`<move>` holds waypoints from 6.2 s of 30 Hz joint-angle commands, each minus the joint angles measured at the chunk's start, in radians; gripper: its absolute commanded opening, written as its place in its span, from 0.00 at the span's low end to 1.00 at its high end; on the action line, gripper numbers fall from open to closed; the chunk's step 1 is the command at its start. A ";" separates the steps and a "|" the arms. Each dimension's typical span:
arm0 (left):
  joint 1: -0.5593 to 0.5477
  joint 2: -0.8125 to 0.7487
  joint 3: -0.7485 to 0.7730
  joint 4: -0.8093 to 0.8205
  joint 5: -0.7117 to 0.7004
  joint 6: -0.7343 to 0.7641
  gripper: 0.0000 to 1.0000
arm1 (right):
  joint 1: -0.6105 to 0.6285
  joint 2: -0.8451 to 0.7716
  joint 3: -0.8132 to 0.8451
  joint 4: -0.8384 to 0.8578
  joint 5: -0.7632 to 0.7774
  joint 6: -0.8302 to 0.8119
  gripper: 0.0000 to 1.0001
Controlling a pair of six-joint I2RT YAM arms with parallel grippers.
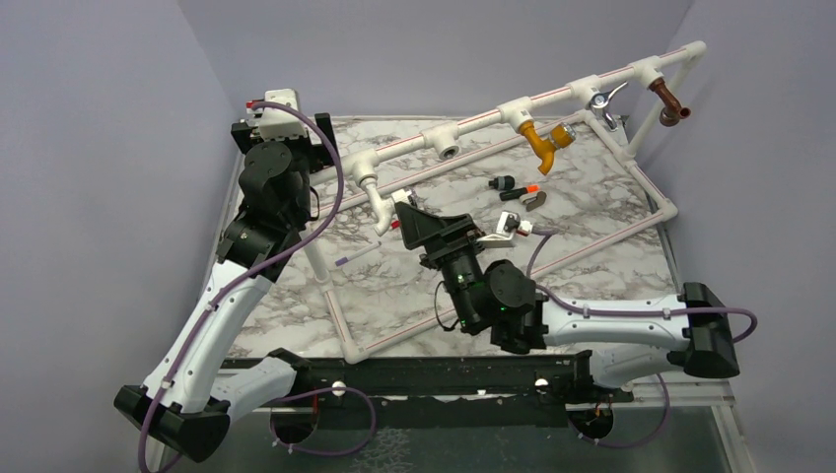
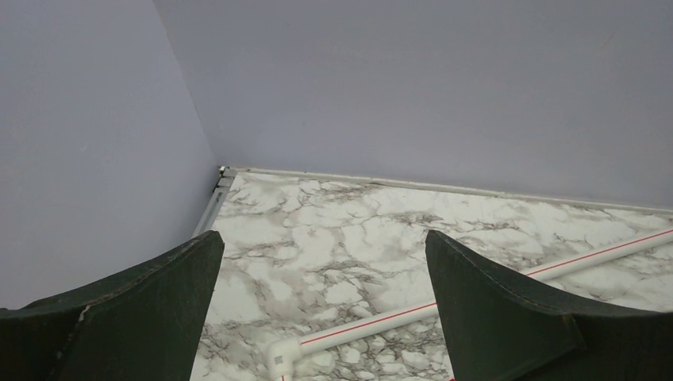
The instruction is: Install the water faucets
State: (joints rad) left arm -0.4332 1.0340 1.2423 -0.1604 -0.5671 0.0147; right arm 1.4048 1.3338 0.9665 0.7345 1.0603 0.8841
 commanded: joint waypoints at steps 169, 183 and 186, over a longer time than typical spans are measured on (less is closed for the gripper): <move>0.042 0.010 0.010 -0.044 0.084 -0.054 0.99 | 0.010 0.182 0.167 0.123 -0.309 -2.096 0.64; 0.042 0.005 0.011 -0.044 0.081 -0.055 0.99 | 0.010 0.214 0.173 0.208 -0.263 -1.967 0.01; 0.042 0.005 0.011 -0.044 0.081 -0.055 0.99 | 0.010 0.223 0.153 0.339 -0.231 -1.885 0.01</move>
State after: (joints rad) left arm -0.3927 1.0462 1.2453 -0.1898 -0.5053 -0.0341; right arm 1.4120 1.5463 1.1114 0.8513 0.7555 -1.1591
